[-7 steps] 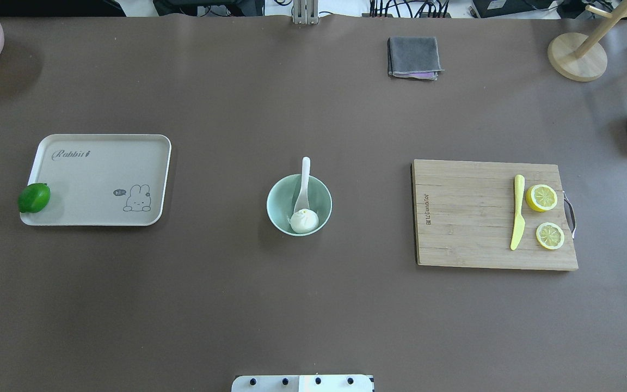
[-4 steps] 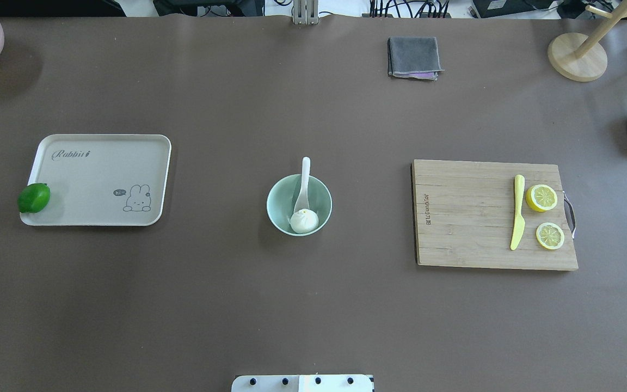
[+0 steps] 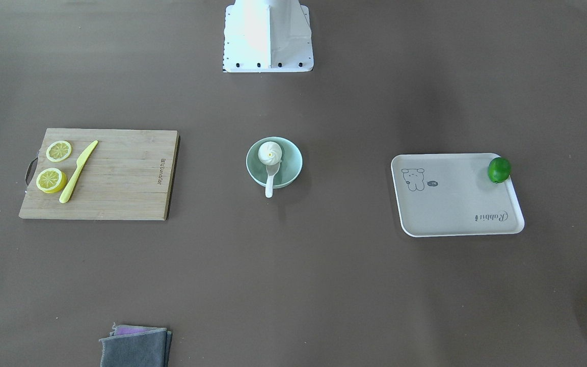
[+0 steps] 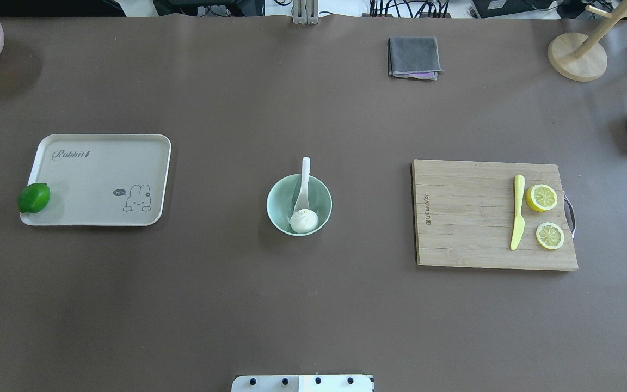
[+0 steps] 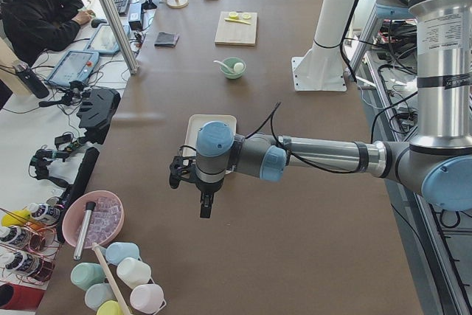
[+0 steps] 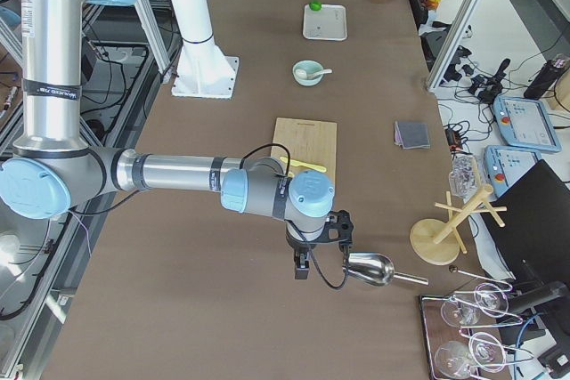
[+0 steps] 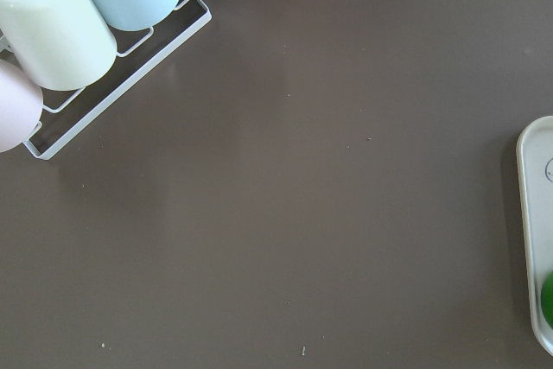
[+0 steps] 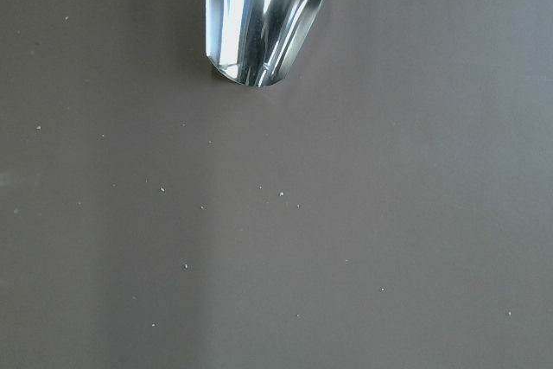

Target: Put spoon and bun in bowl

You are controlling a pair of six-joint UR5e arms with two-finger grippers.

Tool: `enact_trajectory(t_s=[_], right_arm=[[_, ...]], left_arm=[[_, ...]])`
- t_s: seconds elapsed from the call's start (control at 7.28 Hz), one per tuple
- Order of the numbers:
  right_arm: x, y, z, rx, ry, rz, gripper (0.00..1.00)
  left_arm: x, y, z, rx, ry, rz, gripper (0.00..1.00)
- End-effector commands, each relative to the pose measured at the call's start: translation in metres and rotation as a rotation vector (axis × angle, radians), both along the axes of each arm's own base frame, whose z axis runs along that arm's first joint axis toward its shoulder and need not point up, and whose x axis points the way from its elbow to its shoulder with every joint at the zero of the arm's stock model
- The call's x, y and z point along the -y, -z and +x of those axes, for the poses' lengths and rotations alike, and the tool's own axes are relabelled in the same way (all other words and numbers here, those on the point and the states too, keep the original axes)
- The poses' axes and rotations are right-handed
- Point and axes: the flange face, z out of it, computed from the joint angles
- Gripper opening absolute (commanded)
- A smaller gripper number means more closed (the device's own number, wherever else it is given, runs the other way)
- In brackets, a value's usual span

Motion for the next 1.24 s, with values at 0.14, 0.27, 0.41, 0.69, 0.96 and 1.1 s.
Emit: enact_trajectory(t_s=[0.14, 0.27, 0.41, 0.69, 0.96, 1.1], right_arm=[[0.0134, 0.0128, -0.0030, 0.007, -0.027, -0.010, 1.00], [0.0134, 0.0129, -0.0031, 0.009, -0.029, -0.012, 1.00], [0.0134, 0.0128, -0.0030, 0.007, -0.029, -0.012, 1.00], [0.0142, 0.0137, -0.0029, 0.007, -0.030, -0.010, 1.00], [0.0147, 0.0163, -0.0030, 0.008, -0.036, -0.008, 1.00], [0.0140, 0.0156, -0.0030, 0.008, -0.036, -0.009, 1.00]], left_arm=[[0.0032, 0.0031, 0.0004, -0.007, 0.036, -0.024, 0.98], [0.0047, 0.0045, 0.0003, -0.006, 0.036, -0.019, 0.98], [0.0047, 0.0053, 0.0003, -0.006, 0.036, -0.017, 0.98], [0.0060, 0.0048, 0.0001, -0.003, 0.037, -0.019, 0.98], [0.0059, 0.0036, 0.0000, -0.001, 0.037, -0.023, 0.98], [0.0058, 0.0037, 0.0001, -0.002, 0.037, -0.023, 0.98]])
